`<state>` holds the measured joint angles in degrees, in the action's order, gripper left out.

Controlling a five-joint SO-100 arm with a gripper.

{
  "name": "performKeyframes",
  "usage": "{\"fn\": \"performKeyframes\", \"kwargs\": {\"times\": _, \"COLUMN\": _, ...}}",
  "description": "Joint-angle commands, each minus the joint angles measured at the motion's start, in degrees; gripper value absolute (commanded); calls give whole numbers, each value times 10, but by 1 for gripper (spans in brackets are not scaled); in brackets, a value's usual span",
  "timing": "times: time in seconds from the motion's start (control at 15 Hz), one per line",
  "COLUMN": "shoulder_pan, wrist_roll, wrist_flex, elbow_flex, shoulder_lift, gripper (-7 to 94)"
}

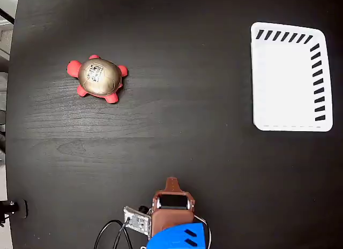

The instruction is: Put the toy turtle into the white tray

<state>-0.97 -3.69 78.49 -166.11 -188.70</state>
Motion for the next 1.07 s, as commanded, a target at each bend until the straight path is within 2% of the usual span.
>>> {"fn": "performKeyframes", "kwargs": {"times": 0.0, "shoulder_pan": -13, "wrist_roll": -17, "wrist_flex": 3, "elbow_flex": 1, "shoulder_lift": -40, "gripper": 0}}
{"fn": "performKeyframes", "kwargs": {"times": 0.2, "shoulder_pan": -40, "wrist_roll": -36, "wrist_flex": -57, "elbow_flex": 45, "shoulder_lift": 79, "gripper": 0}}
{"fn": "performKeyframes", "kwargs": {"times": 0.4, "shoulder_pan": -85, "wrist_roll": -75, "wrist_flex": -75, "elbow_flex": 205, "shoulder_lift": 296, "gripper": 0}}
{"fn": "performKeyframes", "kwargs": {"times": 0.87, "shoulder_pan": -128, "wrist_roll": -142, "wrist_flex": -34, "elbow_flex": 629, "shoulder_lift": 722, "gripper": 0}}
{"fn": "performKeyframes", "kwargs": {"times": 1.0, "shoulder_pan": -133, "wrist_roll": -170, "wrist_flex": -4, "elbow_flex": 765, "shoulder_lift": 849, "gripper": 0}}
